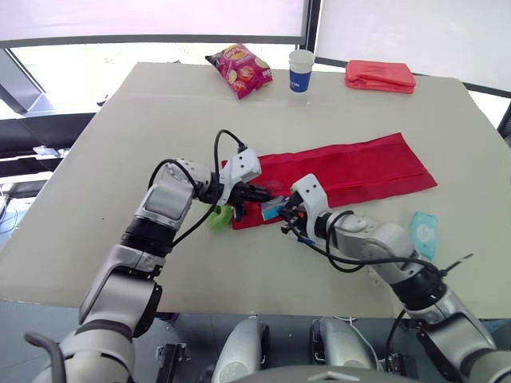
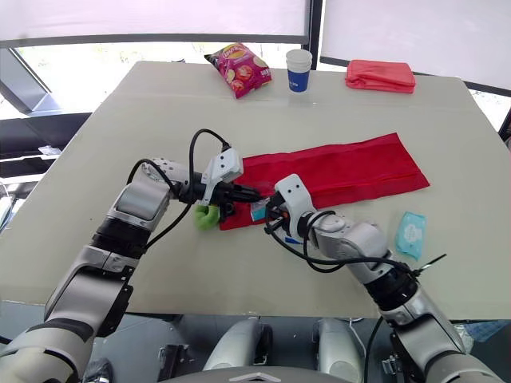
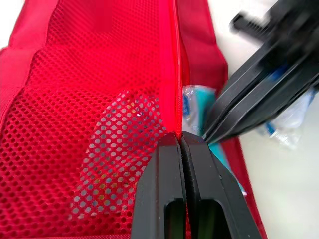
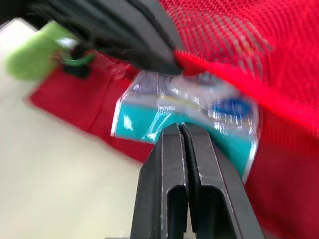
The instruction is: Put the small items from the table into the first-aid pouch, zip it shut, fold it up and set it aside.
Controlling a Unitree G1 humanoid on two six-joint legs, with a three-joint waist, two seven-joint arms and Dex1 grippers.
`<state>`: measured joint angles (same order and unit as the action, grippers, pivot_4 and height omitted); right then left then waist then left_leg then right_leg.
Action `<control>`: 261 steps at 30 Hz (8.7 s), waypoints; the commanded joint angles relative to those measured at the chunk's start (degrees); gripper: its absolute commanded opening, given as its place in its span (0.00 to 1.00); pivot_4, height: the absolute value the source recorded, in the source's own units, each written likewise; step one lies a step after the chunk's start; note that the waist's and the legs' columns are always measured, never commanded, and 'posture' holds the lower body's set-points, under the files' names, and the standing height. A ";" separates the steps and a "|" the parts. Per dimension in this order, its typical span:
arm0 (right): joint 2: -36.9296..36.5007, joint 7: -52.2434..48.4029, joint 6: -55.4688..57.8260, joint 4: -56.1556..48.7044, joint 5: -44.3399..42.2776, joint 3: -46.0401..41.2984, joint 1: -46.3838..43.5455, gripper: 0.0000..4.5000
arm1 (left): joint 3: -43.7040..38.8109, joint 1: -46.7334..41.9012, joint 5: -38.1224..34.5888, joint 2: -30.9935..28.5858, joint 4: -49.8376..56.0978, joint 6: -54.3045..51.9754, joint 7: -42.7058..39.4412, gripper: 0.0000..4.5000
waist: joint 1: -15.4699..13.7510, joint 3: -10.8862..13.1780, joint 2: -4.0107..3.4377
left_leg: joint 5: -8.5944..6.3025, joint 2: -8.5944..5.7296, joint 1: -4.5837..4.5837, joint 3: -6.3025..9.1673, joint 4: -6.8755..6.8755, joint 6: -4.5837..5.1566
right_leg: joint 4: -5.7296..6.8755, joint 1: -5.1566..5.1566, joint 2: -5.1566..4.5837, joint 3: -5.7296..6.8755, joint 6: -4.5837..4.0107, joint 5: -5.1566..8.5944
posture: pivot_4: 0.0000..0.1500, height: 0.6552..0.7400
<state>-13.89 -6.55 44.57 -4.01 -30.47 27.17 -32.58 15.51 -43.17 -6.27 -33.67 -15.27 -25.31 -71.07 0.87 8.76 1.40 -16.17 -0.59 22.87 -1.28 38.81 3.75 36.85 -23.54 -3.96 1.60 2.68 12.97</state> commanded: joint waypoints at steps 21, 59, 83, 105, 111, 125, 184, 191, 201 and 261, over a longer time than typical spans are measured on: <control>-13.62 -26.71 -7.90 -24.05 0.01 -20.42 14.89 0.64 | -0.71 2.88 5.20 -3.99 -4.10 14.06 3.26 0.00 | -0.30 0.06 -0.08 | 0.11 -0.12 0.03 0.09 0.01 -0.20 | -0.03 0.01 -0.08 -0.02 0.01 0.00 | 1.00 1.00; -41.49 -51.50 1.05 -42.22 -38.00 -94.28 59.17 1.00 | 6.34 -9.51 10.60 13.57 -16.41 16.52 16.74 0.78 | -2.26 0.05 0.19 | -0.11 0.06 -0.08 0.20 0.12 0.15 | -0.24 0.39 -0.11 -0.02 0.01 0.00 | 1.00 1.00; -43.72 -32.98 -1.52 -46.07 -32.68 -63.46 47.47 1.00 | 0.57 -7.16 4.17 15.60 -8.83 5.20 9.34 0.01 | -1.76 0.05 0.18 | -0.11 0.13 -0.05 0.22 0.17 0.15 | -0.25 0.37 -0.28 -0.01 0.01 0.00 | 1.00 1.00; -30.75 -31.44 -0.93 -23.75 5.44 -8.92 14.05 0.34 | 1.36 -1.83 4.05 14.83 1.39 -0.25 12.67 0.00 | -1.68 0.07 0.13 | 0.02 -0.07 0.04 0.19 0.40 -0.07 | -0.11 0.28 -0.09 0.13 0.02 0.00 | 1.00 1.00; -30.02 -31.40 2.29 -27.84 1.70 -15.20 18.71 0.02 | 1.12 -2.27 3.46 15.43 0.72 -0.48 12.85 0.00 | -1.86 0.06 0.12 | 0.01 -0.08 0.03 0.21 0.40 -0.04 | -0.09 0.28 -0.10 0.15 0.02 0.00 | 1.00 1.00; -3.77 0.04 25.93 -25.09 0.00 -24.44 12.01 0.02 | 0.92 -3.45 0.35 16.83 3.60 -4.29 11.87 0.00 | -1.56 0.02 0.05 | 0.03 -0.08 0.02 0.16 0.37 -0.09 | 0.03 0.18 -0.08 0.00 0.01 -0.01 | 1.00 1.00; -6.39 -16.23 -0.59 -3.26 19.28 -9.32 1.23 0.01 | 3.15 -0.66 0.17 14.13 6.37 -3.97 11.56 0.00 | -0.22 0.00 -0.24 | 0.04 -0.15 0.01 0.15 0.30 -0.10 | -0.01 0.17 -0.05 0.02 0.03 -0.01 | 1.00 1.00; -11.36 -21.84 7.13 -16.12 11.00 -20.07 7.17 0.16 | 3.51 -0.43 1.38 13.49 4.92 -1.24 12.24 0.00 | -0.60 0.00 -0.24 | 0.04 -0.15 0.02 0.17 0.30 -0.10 | 0.00 0.17 -0.08 0.03 0.04 -0.01 | 1.00 1.00; -31.14 -43.09 10.98 -43.45 -13.26 -60.32 32.80 0.98 | 3.58 -0.69 2.96 12.20 0.04 5.90 11.80 0.00 | -1.70 0.01 -0.23 | -0.13 -0.11 0.05 0.30 0.28 0.20 | -0.11 0.25 -0.14 -0.03 0.05 -0.01 | 1.00 1.00; -12.87 -4.06 22.30 -44.29 -15.68 -36.65 36.56 0.03 | 3.14 -0.35 2.00 14.09 0.51 6.31 11.28 0.00 | -1.25 -0.10 -0.34 | -0.21 -0.03 -0.10 0.23 0.35 0.30 | -0.27 0.41 -0.04 0.09 0.08 0.01 | 1.00 1.00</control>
<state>-27.02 -11.70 66.23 -49.78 -46.46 -10.36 4.74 19.48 -42.96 -3.55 -19.69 -16.94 -19.31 -59.77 -0.38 8.65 1.06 -16.38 -0.64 22.76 -1.06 39.15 4.04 36.61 -23.13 -4.00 1.69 2.76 12.98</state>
